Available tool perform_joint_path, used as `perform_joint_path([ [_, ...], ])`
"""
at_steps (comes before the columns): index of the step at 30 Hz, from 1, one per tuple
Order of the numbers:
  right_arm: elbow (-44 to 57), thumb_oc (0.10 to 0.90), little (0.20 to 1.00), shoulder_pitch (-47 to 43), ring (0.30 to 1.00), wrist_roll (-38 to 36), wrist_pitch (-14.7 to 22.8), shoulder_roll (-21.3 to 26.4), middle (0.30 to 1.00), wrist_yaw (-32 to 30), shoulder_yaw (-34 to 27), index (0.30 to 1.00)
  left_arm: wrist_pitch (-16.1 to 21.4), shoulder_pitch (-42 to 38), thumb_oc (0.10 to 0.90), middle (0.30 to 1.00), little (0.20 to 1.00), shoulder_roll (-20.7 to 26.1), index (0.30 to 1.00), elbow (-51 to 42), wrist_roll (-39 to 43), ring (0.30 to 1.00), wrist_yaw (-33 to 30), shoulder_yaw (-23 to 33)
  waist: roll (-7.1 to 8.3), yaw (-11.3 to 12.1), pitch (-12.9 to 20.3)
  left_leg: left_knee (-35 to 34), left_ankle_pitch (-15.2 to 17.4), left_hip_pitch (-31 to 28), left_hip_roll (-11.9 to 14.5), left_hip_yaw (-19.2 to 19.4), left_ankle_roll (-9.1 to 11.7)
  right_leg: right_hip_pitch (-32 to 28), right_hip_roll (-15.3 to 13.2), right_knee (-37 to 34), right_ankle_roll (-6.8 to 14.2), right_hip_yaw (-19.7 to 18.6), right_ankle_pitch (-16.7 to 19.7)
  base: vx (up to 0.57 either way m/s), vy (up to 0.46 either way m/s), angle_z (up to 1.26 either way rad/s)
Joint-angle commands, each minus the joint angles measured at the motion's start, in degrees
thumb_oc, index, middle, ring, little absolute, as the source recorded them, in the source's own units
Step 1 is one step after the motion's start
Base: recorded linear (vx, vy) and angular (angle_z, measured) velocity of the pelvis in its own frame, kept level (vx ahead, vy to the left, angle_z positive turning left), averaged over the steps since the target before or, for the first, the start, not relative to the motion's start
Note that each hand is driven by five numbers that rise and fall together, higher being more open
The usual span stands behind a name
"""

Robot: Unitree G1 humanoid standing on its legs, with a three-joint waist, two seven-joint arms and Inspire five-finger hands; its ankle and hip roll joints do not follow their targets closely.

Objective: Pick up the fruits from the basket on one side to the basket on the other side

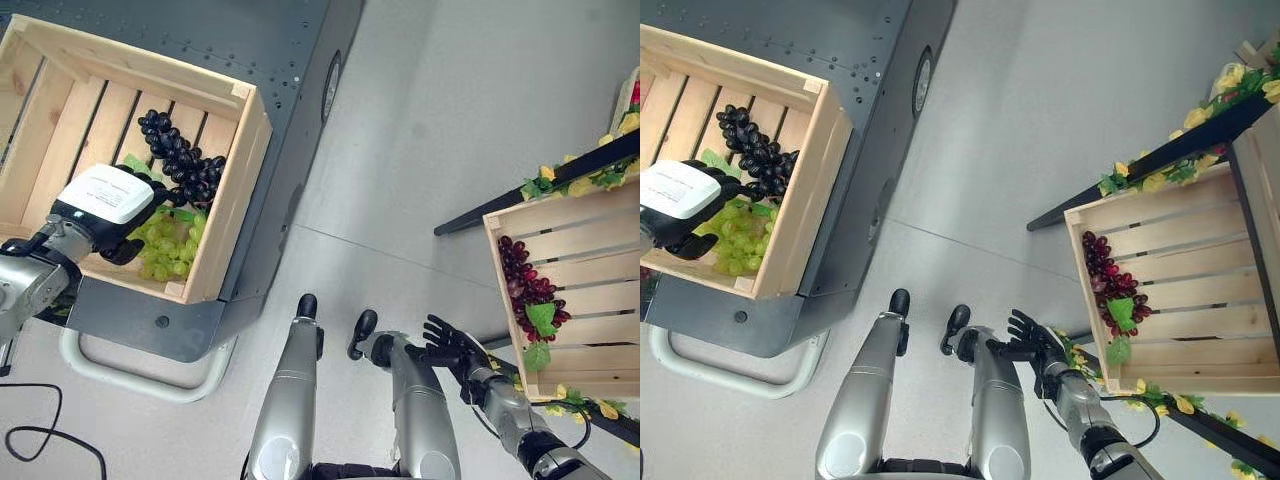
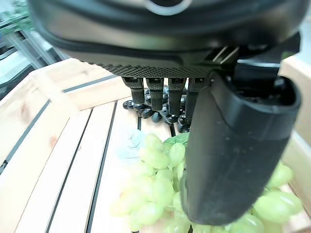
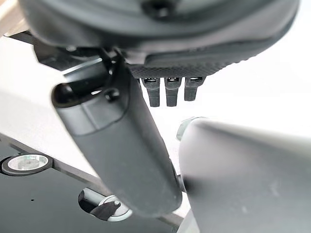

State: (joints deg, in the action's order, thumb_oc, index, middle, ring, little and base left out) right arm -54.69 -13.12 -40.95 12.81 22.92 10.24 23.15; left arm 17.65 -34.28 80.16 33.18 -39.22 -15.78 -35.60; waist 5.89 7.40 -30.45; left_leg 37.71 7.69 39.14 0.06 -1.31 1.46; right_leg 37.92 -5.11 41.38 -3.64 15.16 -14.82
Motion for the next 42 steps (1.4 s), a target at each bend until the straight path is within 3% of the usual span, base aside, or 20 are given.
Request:
perform_joint_path([
  [1,-0.1,0.8,0.9,3.3,0.9,-0.8,3.7,5.3,0.9,1.6,-2.0,0.9,-5.7,-3.8,0.8,0.9,0.9,6.2,0.9,-0.2,-1.2,0.9,1.0,2.0,-3.58,0.2,0.7,-3.4,-2.9,-1.0,-1.4,2.6,-2.0,-7.5,-1.0,-6.0,1.9,1.6,4.3,0.0,0.002,0.03],
  [9,-2.4,0.8,0.9,2.6,0.9,-1.7,4.5,4.6,0.9,2.1,-1.4,0.9,-10.7,-5.0,0.8,0.9,0.9,5.8,0.9,4.9,-5.1,0.9,-3.0,1.8,-3.38,0.8,0.7,-4.2,-2.4,-0.6,-1.5,2.7,-2.4,-6.9,-1.2,-6.4,1.8,2.4,4.5,0.0,0.002,0.03],
  [11,-2.4,0.8,0.9,2.6,0.9,-1.8,4.1,4.1,0.9,2.0,-1.1,0.9,-13.9,-4.8,0.8,0.9,0.9,6.0,0.9,5.7,-6.5,0.9,-5.4,2.7,-3.29,1.2,0.7,-4.5,-2.4,-0.5,-1.5,2.4,-2.6,-6.6,-1.3,-6.1,1.7,2.7,4.5,0.01,-0.003,0.02],
  [16,-2.4,0.8,0.9,2.5,0.9,-2.7,4.7,3.2,0.9,2.7,-0.2,0.9,-16.0,-7.4,0.8,0.9,0.9,5.5,0.9,9.0,-7.1,0.9,-7.6,2.2,-2.47,1.4,0.7,-5.1,-2.5,-0.4,-1.5,1.8,-2.8,-6.5,-1.2,-6.6,1.9,3.2,4.7,0.02,-0.026,0.04],
  [23,-0.8,0.8,0.9,1.8,0.9,-3.2,4.2,2.8,0.9,1.4,0.0,0.9,-11.8,-8.4,0.8,0.9,0.9,3.9,0.9,8.8,-5.8,0.9,-9.3,1.8,-1.72,1.8,0.7,-4.9,-2.3,0.5,-1.3,1.5,-3.0,-5.4,-1.0,-5.6,1.8,3.9,4.5,0.0,-0.008,0.07],
  [32,0.2,0.8,0.9,3.1,0.9,-2.5,5.8,1.8,0.9,2.1,-0.1,0.9,-7.8,-8.3,0.8,0.9,0.9,1.6,0.9,7.5,0.6,0.9,-11.9,2.3,0.69,1.2,0.7,-3.6,-2.0,3.1,-0.4,0.5,-3.1,-3.5,-0.1,-4.4,1.6,3.9,4.2,0.0,-0.004,0.02],
  [41,0.1,0.8,0.9,4.3,0.9,-2.0,6.3,1.8,0.9,2.2,-0.2,0.9,-3.0,-7.6,0.8,0.9,0.9,-0.1,0.9,6.7,3.1,0.9,-20.6,4.4,1.23,0.6,0.7,-2.8,-1.9,4.8,-0.1,0.4,-3.1,-2.2,0.2,-4.2,1.2,3.7,4.2,0.0,0.0,0.01],
  [42,0.2,0.8,0.9,4.4,0.9,-1.9,6.3,1.7,0.9,2.3,-0.3,0.9,-2.4,-8.2,0.8,0.9,0.9,-0.1,0.9,6.7,2.5,0.9,-19.1,4.0,1.23,0.4,0.7,-2.7,-1.8,4.9,-0.2,0.4,-3.1,-2.0,0.1,-4.2,1.2,3.6,4.2,0.0,0.0,0.0],
])
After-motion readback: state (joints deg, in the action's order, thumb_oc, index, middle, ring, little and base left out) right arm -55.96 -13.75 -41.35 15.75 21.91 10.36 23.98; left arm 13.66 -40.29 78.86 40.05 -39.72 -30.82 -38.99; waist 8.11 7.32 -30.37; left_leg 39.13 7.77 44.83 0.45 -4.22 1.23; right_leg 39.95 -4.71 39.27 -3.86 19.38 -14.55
